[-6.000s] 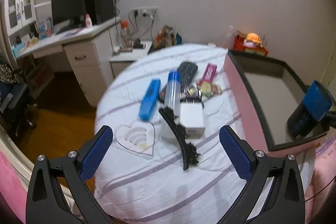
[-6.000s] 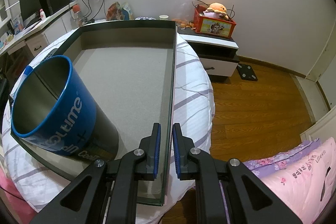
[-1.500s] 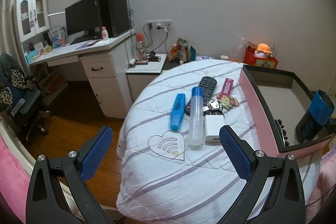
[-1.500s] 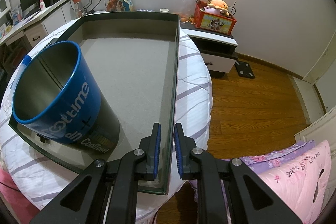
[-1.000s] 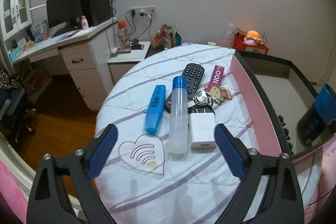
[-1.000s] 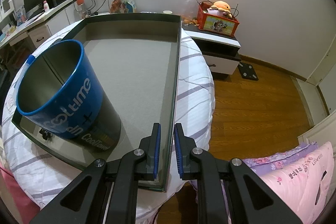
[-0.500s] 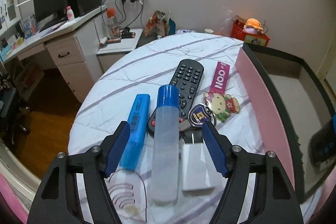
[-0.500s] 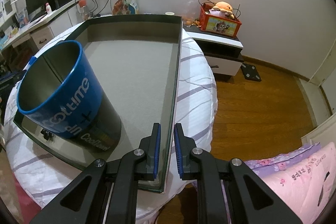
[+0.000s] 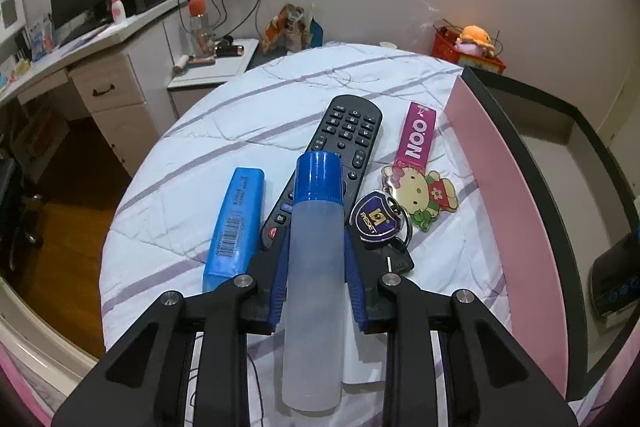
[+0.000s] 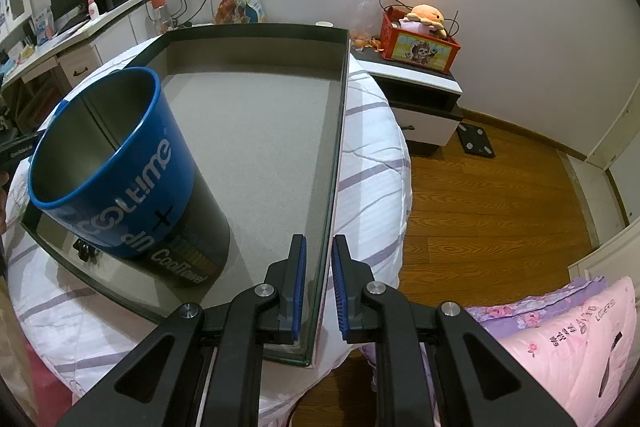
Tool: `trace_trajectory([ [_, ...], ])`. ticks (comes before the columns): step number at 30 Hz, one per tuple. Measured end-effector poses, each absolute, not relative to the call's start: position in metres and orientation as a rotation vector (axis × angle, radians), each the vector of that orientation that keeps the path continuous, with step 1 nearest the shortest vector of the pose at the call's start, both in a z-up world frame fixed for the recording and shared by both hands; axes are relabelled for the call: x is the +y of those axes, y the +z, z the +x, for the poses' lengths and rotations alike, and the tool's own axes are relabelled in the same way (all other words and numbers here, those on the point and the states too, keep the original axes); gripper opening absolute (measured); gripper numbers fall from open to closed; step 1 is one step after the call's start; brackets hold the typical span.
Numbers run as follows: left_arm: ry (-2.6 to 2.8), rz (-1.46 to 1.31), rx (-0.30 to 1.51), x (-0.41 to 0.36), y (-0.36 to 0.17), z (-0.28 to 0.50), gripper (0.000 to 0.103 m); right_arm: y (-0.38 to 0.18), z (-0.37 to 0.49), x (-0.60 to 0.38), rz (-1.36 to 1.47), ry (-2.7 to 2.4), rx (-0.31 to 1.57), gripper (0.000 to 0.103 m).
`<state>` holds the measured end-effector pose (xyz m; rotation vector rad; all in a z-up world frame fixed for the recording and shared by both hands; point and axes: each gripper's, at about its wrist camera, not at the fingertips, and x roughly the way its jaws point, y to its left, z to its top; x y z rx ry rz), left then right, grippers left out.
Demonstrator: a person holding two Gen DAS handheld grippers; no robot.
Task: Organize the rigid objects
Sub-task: 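Lift the clear bottle off the table with the left gripper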
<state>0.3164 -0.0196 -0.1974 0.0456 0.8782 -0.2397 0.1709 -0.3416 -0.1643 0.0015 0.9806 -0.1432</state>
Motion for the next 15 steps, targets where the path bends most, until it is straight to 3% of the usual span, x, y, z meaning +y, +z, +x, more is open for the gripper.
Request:
trace_trajectory([
  [15,-0.236,0.023,0.737,-0.004,-0.141,0.269,0.026,-0.163,0.172,-0.345,0.02,-0.129,0.976,0.014],
])
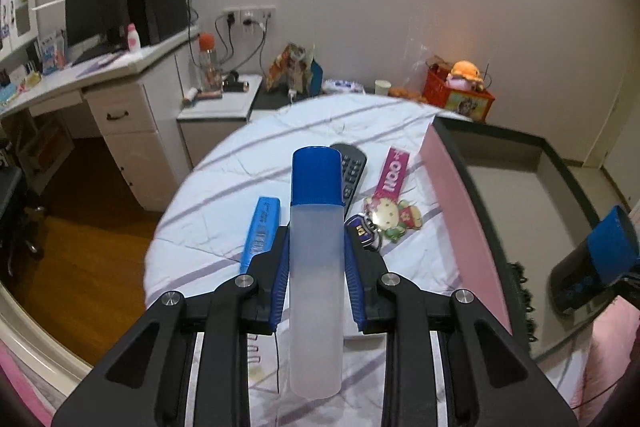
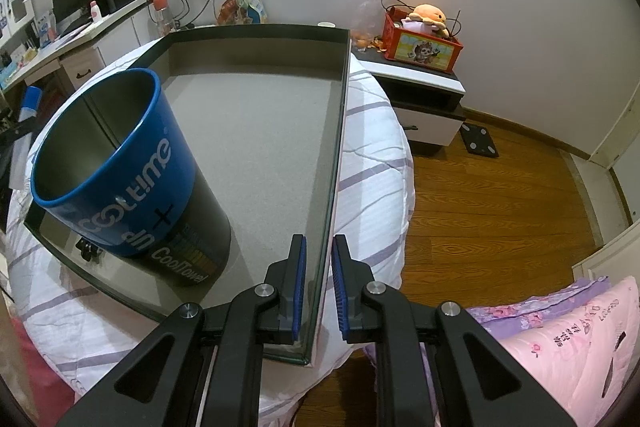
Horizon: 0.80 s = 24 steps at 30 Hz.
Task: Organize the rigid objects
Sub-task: 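Lift the clear bottle off the table with the left gripper, then carry the bottle into the tray and open the left gripper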
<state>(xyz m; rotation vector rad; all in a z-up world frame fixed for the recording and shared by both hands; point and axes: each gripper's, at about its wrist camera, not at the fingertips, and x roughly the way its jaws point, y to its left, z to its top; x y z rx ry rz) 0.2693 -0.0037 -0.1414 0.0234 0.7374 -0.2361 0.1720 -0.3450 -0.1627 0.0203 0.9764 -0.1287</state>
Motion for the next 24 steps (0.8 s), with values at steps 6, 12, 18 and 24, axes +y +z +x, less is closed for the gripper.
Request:
trace_trajectory([
  [6,-0.247,0.038,0.684,-0.007,-0.119,0.245,0.026,-0.163,0.171,-0.346,0.029,-0.119,0.976,0.014],
  [12,-0.283,0.075,0.645,-0.025,-0.102,0.22,0.026,-0.165,0.168,-0.348,0.045,-0.11,0.969,0.014],
  [18,-0.339,0.114,0.623,-0.055,-0.09,0.201,0.026,-0.167,0.165,-0.352,0.072,-0.097,0.96,0.014],
  [24,-0.388,0.137,0.607,-0.087,-0.082,0.196,0.026,-0.167,0.163,-0.352,0.079,-0.093,0.953,0.014],
])
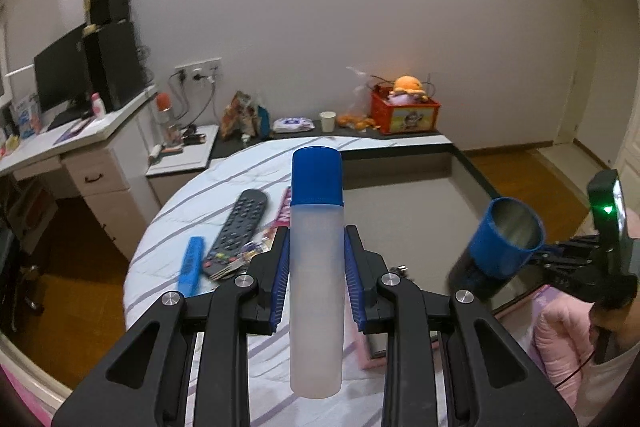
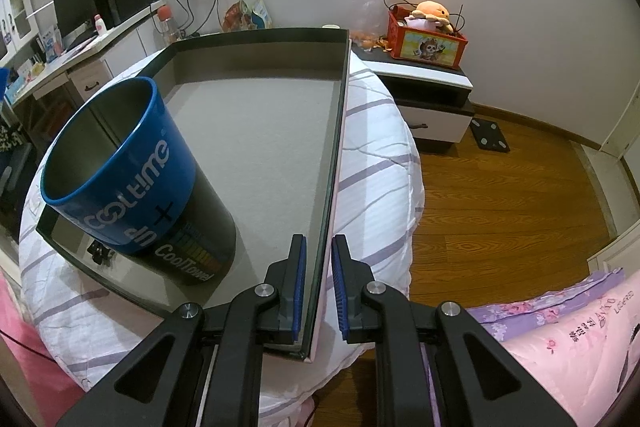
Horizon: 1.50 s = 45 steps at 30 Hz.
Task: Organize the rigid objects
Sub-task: 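Carry the bottle into the tray and open the left gripper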
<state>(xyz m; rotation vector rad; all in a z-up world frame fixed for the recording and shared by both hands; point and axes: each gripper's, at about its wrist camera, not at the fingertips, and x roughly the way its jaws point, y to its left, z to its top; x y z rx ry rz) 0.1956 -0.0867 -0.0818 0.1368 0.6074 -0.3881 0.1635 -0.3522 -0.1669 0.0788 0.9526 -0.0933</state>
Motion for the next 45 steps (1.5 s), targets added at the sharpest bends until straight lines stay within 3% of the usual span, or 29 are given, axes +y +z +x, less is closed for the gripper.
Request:
trace_trajectory([
  [21,-0.418,0.199,0.752,-0.174,-0.14,0.232,0.026,-0.168,0.162,-0.352,0.077,-0.069,0.943,0.014],
  [39,-0.367,0.215,0.798,-0.158,-0.156,0.229,0.029,-0.168,0.164,-0.35,0.069,-0.086,0.954,0.014],
  [41,-0.39,0.208,0.793,-0.156,-0.153,0.223,0.037,-0.168,0.164,-0.351,0.073,-0.089,0.955,0.014],
  [42,-0.411,0.198,0.792,-0.155,-0.151,0.221,0.047,-0.168,0.164,-0.35,0.073,-0.091,0.956,0.014],
  [43,-0.408,0.193,0.779,-0.153,-0.147,0.216,0.068,-0.168,0.165,-0.35,0.073,-0.093,0.956,0.014],
  [45,-0.36,0.214,0.725,-0.151,-0.139,0.208,0.094,-0.168,0.165,-0.351,0.077,-0.095,0.957,0.014],
])
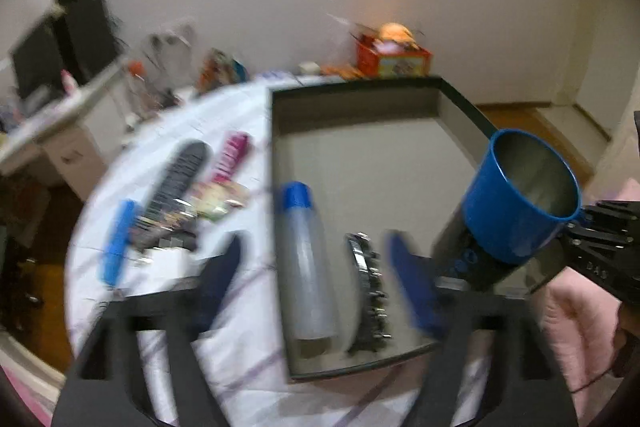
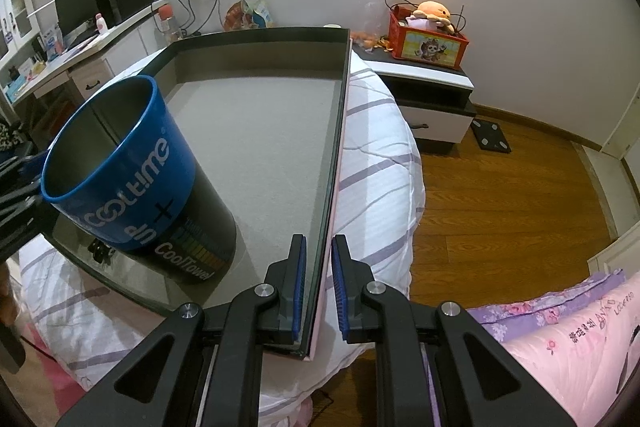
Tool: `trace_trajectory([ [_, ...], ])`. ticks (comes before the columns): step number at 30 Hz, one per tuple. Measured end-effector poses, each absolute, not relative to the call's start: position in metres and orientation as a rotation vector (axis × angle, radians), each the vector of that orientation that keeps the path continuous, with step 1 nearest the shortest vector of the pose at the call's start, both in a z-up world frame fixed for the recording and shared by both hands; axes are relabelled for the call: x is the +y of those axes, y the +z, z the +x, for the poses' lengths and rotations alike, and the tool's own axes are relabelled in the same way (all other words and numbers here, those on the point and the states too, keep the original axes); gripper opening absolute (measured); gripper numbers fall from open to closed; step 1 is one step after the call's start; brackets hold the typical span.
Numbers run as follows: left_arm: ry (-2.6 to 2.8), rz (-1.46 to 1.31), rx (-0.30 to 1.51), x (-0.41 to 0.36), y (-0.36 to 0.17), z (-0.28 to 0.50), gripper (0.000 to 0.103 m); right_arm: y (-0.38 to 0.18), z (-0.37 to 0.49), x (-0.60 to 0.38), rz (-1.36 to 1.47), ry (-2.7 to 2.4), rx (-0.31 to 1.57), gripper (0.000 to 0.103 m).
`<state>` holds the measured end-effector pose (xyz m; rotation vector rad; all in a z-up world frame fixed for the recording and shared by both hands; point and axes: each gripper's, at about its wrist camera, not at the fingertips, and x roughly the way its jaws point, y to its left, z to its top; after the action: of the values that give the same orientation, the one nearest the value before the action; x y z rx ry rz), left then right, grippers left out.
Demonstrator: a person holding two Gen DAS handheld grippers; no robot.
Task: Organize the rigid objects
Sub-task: 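Carry the bottle into the tray and open the left gripper, then move the left gripper back over the white charger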
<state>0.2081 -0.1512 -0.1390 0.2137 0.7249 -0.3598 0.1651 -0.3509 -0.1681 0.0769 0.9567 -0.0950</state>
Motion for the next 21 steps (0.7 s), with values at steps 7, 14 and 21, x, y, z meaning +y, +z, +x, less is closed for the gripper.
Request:
trace_trajectory([
  [7,-0.36,0.172,0.643,-0.124,-0.113,0.188,0.098,-0.169,0.166,-0.349,0.077,-0.114,0.964,0.014],
  [14,-0.313,0.155,0.592,-0.09,-0.095,0.169,0.102,-0.17,0.168,-0.348,0.083,-0.131,0.971,0.014],
  [21,-0.306,0.119,0.55,-0.058,-0.08,0.15,0.102,-0.172,0.171,-0.349,0.094,-0.136,0.981,0.014],
])
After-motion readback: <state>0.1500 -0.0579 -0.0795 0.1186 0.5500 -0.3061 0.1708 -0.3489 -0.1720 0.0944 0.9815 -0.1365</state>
